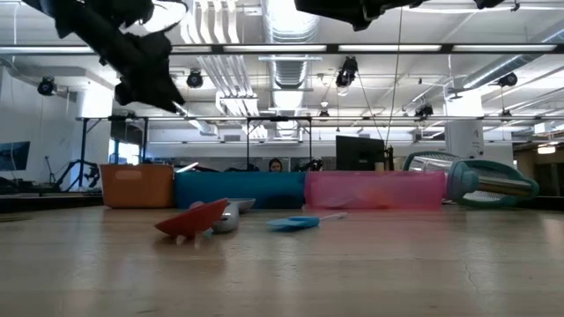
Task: Pick & Place Kitchen Items
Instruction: Put the red slotted spoon into the blue bin
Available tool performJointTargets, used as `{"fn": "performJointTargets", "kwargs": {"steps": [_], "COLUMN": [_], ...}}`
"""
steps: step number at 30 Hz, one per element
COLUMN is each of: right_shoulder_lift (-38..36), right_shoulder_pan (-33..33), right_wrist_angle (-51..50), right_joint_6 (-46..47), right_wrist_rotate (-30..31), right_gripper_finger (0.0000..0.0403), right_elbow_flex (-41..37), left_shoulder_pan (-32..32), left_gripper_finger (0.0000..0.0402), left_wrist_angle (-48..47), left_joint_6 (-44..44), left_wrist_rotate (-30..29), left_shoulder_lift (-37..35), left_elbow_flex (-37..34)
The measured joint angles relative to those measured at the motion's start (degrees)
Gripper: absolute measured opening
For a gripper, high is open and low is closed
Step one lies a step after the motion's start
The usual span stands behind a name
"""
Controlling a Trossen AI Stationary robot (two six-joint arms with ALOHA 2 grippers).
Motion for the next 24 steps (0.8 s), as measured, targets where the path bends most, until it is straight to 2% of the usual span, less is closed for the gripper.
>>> {"fn": "performJointTargets", "kwargs": {"steps": [4,7,15,19,24], "right_shoulder_lift": [0.0,0.0,0.0,0.0,0.0], "right_shoulder_pan": [0.0,-0.02,-0.04,-0.04,-0.04], "right_wrist_angle": [0.09,0.08,0.07,0.05,0.07], "right_joint_6": [1.45,1.43,1.63,1.64,1.63], "right_wrist_rotate": [0.0,-0.01,0.0,0.0,0.0], "right_gripper_finger": [0.0072,0.0075,0.0063,0.0058,0.0057], "right_elbow_flex": [0.27,0.31,0.34,0.34,0.34], "left_shoulder_pan": [-7.66,-13.79,-28.42,-32.74,-34.26], "left_gripper_finger": [0.0177,0.0177,0.0177,0.0177,0.0177], "left_wrist_angle": [4.34,7.01,9.09,9.68,8.98], "left_joint_6": [0.4,5.09,33.29,42.26,44.05], "left_wrist_rotate": [2.64,3.38,3.48,3.45,3.39], "left_shoulder_lift": [-1.12,-0.39,5.92,10.47,17.51], "left_elbow_flex": [-1.96,-2.33,-2.89,-2.8,-0.78]}}
